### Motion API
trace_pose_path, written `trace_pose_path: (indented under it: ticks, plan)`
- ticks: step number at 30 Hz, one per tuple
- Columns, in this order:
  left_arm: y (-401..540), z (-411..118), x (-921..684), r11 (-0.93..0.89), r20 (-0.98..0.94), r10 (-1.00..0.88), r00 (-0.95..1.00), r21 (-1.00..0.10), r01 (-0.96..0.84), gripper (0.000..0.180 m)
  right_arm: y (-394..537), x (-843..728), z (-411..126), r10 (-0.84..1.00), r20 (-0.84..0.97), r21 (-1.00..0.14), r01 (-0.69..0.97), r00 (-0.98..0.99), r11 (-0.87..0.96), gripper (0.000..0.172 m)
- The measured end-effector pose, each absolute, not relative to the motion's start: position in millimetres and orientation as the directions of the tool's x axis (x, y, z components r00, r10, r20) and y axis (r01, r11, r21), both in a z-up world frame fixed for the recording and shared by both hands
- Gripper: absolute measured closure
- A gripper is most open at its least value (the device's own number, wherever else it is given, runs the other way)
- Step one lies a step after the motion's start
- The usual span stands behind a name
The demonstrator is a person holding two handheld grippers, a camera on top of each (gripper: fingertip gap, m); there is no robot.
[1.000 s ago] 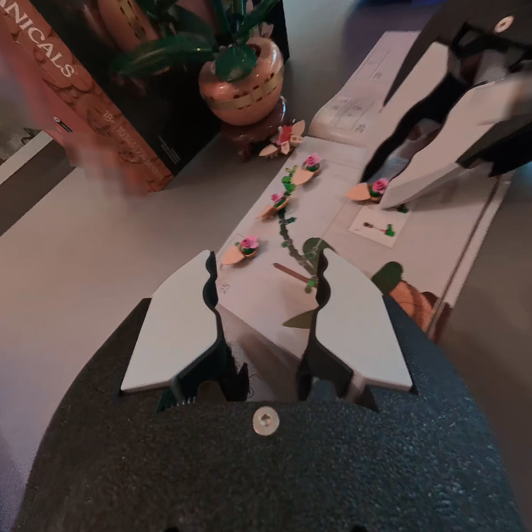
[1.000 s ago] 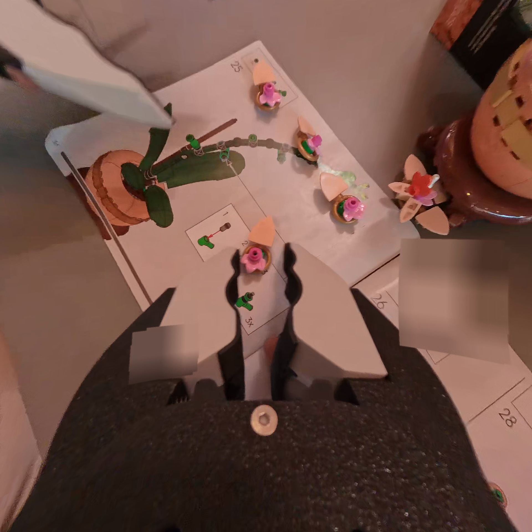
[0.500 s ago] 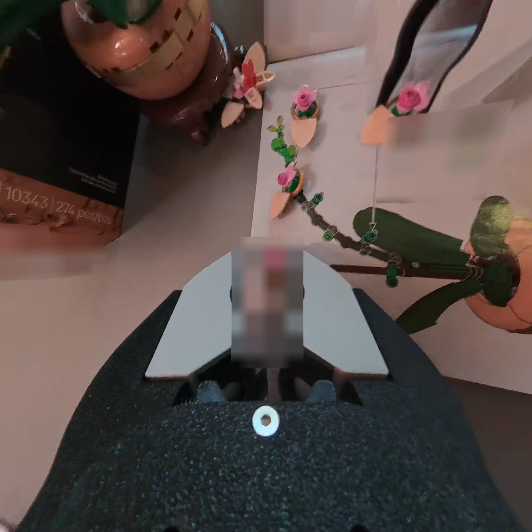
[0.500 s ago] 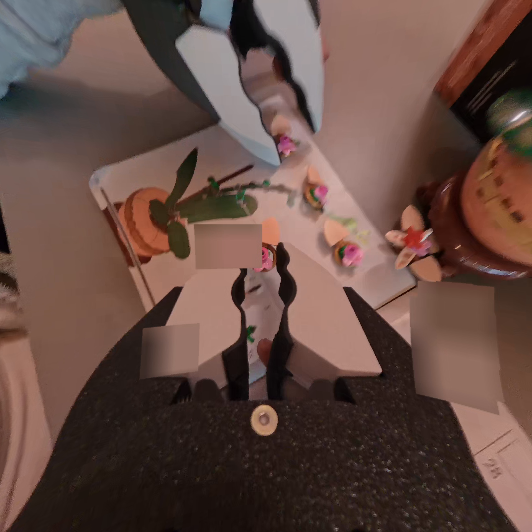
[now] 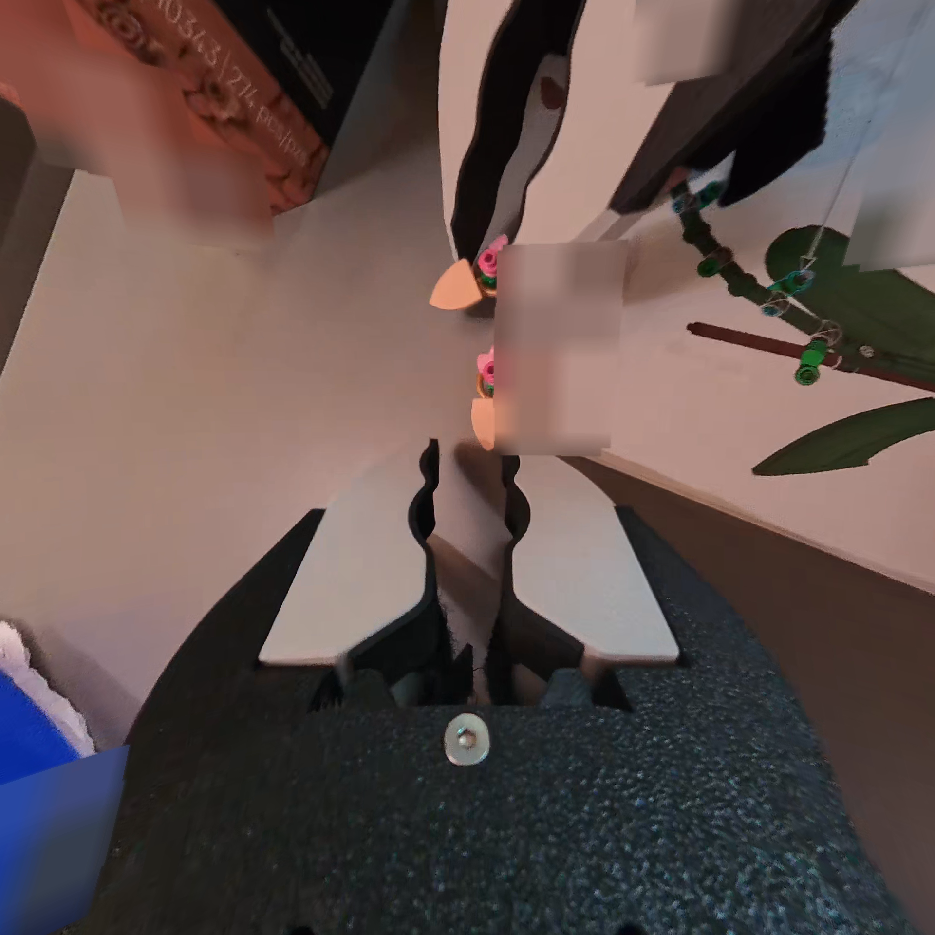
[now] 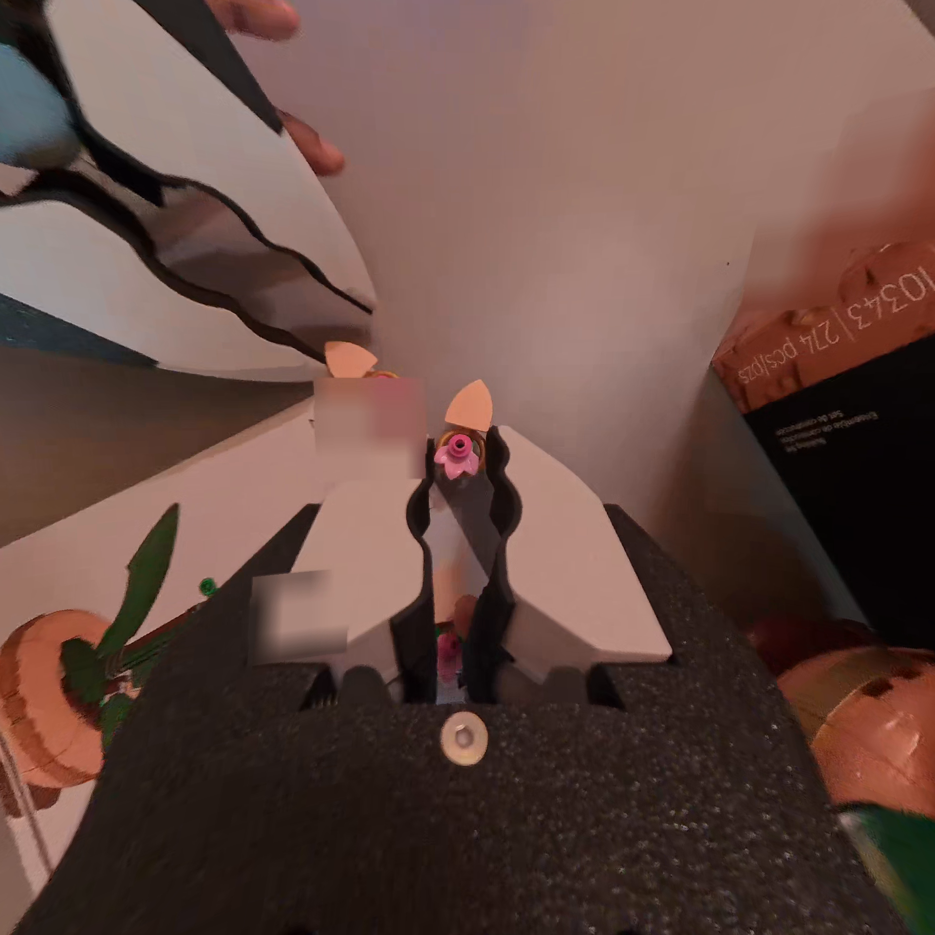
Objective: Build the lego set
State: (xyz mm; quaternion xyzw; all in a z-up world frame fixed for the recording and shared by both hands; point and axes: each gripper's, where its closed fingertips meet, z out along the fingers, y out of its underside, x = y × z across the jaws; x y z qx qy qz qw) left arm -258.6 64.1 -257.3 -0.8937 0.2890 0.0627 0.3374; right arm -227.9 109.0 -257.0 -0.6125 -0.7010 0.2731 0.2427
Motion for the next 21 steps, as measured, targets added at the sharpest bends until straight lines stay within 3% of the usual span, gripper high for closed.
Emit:
trace_pose_path:
  ticks: [5, 9, 13, 21]
  plan:
    - [69, -256, -261, -0.61, -0.325, -0.445, 0.835, -0.573, -0.548, 0.15, 116, -226, -261, 0.994, 0.031, -0.653, 0.751, -0.105, 0.1, 0.133]
    - [64, -254, -259, -0.618, -0.348, -0.445, 0.825, -0.547, -0.565, 0.144, 114, -200, -248, 0.991, 0.062, -0.669, 0.732, -0.119, 0.13, 0.134]
    - [70, -249, -246, -0.586, -0.3, -0.446, 0.843, -0.614, -0.529, 0.138, 111, -167, -239, 0.995, 0.029, -0.705, 0.703, -0.098, 0.09, 0.131]
    - [87, -253, -260, -0.593, -0.328, -0.409, 0.852, -0.614, -0.521, 0.138, 109, -146, -259, 0.998, 0.001, -0.654, 0.755, -0.058, 0.044, 0.14]
